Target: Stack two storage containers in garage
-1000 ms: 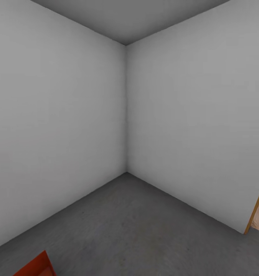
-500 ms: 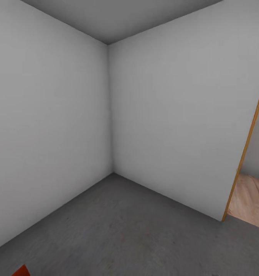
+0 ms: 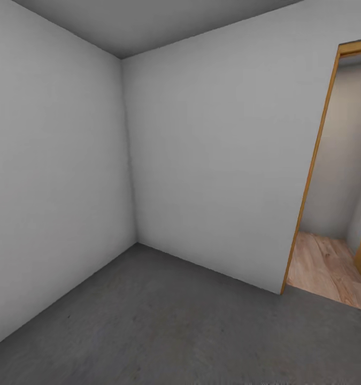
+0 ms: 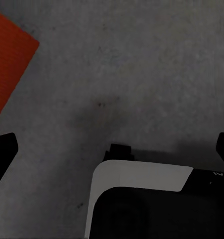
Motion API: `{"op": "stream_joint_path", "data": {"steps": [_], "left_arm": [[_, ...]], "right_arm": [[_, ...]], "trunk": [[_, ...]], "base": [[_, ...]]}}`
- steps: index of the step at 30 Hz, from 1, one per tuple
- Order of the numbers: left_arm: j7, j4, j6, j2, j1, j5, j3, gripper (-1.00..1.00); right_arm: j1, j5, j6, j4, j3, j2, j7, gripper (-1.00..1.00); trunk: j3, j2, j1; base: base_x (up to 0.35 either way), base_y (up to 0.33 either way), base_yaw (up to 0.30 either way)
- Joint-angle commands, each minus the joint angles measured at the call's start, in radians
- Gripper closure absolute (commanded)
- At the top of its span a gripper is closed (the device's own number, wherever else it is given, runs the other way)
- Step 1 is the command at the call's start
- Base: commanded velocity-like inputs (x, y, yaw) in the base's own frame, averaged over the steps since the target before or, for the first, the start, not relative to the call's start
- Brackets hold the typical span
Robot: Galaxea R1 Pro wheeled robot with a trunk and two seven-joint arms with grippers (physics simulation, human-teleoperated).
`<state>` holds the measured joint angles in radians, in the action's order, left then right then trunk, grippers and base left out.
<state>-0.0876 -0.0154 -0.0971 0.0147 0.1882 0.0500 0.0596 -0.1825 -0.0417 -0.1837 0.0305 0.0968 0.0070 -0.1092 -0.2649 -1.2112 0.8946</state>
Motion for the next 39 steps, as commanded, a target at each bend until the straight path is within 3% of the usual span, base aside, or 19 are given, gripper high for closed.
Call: {"op": "stream_joint_path", "data": {"steps": [1,6,8,13,15,39], "left_arm": [[0.000,-0.009,-0.003,-0.006,0.000,0.006,0.005,-1.00],[0.000,-0.031,-0.002,-0.015,0.000,0.019,0.011,-1.00],[0.000,-0.032,-0.001,-0.015,0.000,0.044,0.012,-1.00],[0.000,-0.032,0.000,-0.013,0.000,0.149,0.008,-1.00],[0.000,-0.032,-0.001,-0.013,0.000,0.167,0.003,-1.00],[0.000,-0.034,-0.003,-0.013,0.000,0.191,0.005,-1.00]], "right_arm": [[-0.002,-0.004,-0.005,0.003,0.008,0.000,-0.004,-1.00],[-0.002,-0.004,-0.004,0.003,0.008,-0.001,-0.004,-1.00],[-0.002,-0.004,-0.002,0.003,0.008,0.000,-0.004,-1.00],[-0.002,-0.004,0.004,0.003,0.008,-0.001,-0.003,-1.00],[-0.002,-0.004,0.005,0.003,0.008,-0.001,-0.003,-1.00],[-0.002,-0.004,0.009,0.003,0.008,-0.001,0.000,-1.00]], "trunk": [[-0.001,-0.001,0.000],[-0.002,-0.001,0.000],[-0.002,-0.001,0.000],[-0.002,-0.001,0.000],[-0.002,-0.001,0.000],[-0.002,-0.001,0.000]], "base": [[0.000,0.000,-0.287],[0.000,0.000,-0.287],[0.000,0.000,-0.287],[0.000,0.000,-0.287],[0.000,0.000,-0.287],[0.000,0.000,-0.287]]}}
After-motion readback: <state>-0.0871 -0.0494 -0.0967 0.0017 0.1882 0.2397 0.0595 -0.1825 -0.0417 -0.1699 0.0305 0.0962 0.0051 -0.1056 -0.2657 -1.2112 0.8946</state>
